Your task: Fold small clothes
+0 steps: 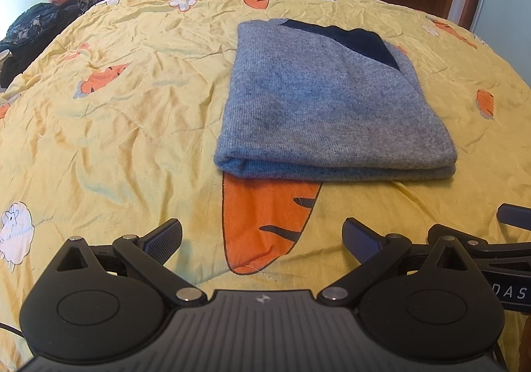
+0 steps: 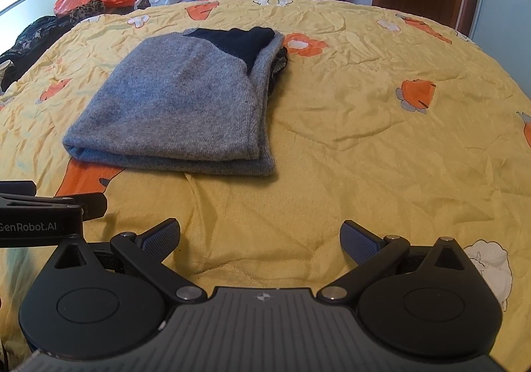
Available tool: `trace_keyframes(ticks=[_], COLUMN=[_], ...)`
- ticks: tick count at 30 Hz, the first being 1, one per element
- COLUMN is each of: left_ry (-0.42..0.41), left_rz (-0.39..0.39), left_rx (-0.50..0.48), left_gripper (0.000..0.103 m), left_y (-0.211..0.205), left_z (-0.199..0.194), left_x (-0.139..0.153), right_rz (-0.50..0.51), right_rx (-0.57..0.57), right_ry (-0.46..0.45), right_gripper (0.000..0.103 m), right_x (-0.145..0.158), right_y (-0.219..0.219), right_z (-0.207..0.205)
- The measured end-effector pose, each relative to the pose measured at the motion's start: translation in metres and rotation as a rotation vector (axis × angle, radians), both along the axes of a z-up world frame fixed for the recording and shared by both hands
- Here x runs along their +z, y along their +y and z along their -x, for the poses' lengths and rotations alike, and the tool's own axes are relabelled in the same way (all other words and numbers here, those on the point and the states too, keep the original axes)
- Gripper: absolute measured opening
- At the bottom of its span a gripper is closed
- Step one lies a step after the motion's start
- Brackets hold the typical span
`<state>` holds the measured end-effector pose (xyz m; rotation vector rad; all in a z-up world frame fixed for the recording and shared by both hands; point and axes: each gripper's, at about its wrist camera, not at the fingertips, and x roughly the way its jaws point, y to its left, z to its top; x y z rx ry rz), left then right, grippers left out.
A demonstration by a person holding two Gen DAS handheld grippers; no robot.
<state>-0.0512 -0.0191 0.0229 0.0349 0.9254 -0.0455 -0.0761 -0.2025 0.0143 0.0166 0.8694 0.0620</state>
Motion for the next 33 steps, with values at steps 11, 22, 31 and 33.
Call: trace_keyframes(ticks=[11, 22, 31, 33], left_ry=[-0.004, -0.005, -0.005, -0.006], left_rz=[0.005, 0.009, 0.01, 0.01], left_rx=[0.002, 0.005, 0.007, 0.007], left_gripper=[0.103, 0.103, 0.103, 0.103], left_y=[0.0003, 0.0024, 0.0032, 0.0033], left_z=[0.0016, 0.003, 0.004, 0.004], left_x=[0.0015, 0.0036, 0.0049, 0.0048], right_rz=[-0.002, -0.003, -0.004, -0.003], right_rx=[-0.008, -0.008, -0.007, -0.007], right_ry=[-0.003, -0.001, -0.001, -0.002], right_gripper=[0.103, 0.103, 0.103, 0.103], right_x=[0.0018, 0.0024, 0.0035, 0.0032], right_y=[-0.0019, -0.0022, -0.0012, -0.0006], right_z=[0.0002, 0.0002, 0.0013, 0.0021])
